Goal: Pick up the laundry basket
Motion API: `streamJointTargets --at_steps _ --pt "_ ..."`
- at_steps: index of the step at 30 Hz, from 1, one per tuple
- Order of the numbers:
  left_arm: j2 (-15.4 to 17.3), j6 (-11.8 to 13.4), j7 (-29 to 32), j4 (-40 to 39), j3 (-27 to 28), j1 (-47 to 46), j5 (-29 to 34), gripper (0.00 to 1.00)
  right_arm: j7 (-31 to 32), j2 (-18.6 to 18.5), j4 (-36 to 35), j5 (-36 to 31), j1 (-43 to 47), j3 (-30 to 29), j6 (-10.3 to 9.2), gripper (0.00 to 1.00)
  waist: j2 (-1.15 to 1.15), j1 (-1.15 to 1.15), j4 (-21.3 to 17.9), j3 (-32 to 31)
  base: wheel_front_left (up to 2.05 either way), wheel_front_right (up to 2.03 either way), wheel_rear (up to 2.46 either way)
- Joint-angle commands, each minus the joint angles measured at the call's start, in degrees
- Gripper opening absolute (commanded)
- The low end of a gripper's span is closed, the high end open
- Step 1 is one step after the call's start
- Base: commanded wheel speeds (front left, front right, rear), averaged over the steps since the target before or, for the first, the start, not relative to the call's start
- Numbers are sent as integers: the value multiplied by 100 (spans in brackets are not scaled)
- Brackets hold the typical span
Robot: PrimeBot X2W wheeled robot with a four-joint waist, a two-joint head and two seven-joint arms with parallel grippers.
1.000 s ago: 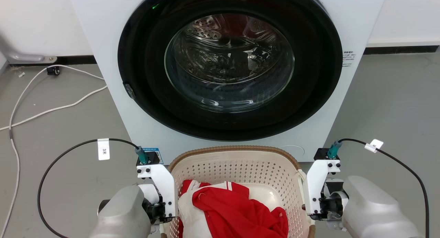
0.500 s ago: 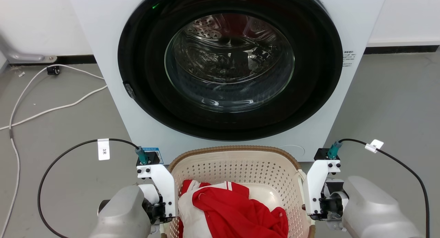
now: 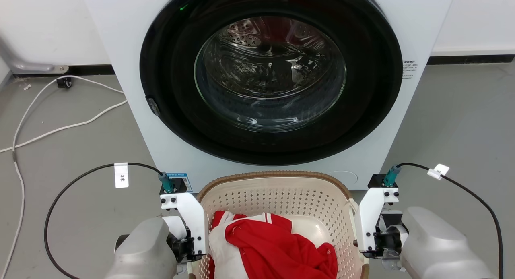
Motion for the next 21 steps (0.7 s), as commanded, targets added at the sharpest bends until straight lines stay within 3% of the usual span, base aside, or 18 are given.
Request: streamJointTargets --at_steps 1,21 --pt "-146 -61 -41 -63 -13 -90 -53 0 -30 143 -52 41 29 16 65 0 0 0 5 4 0 0 0" --pt "-144 -52 -76 -63 -98 -97 -142 0 -15 131 -52 53 54 10 66 0 0 0 15 15 0 0 0"
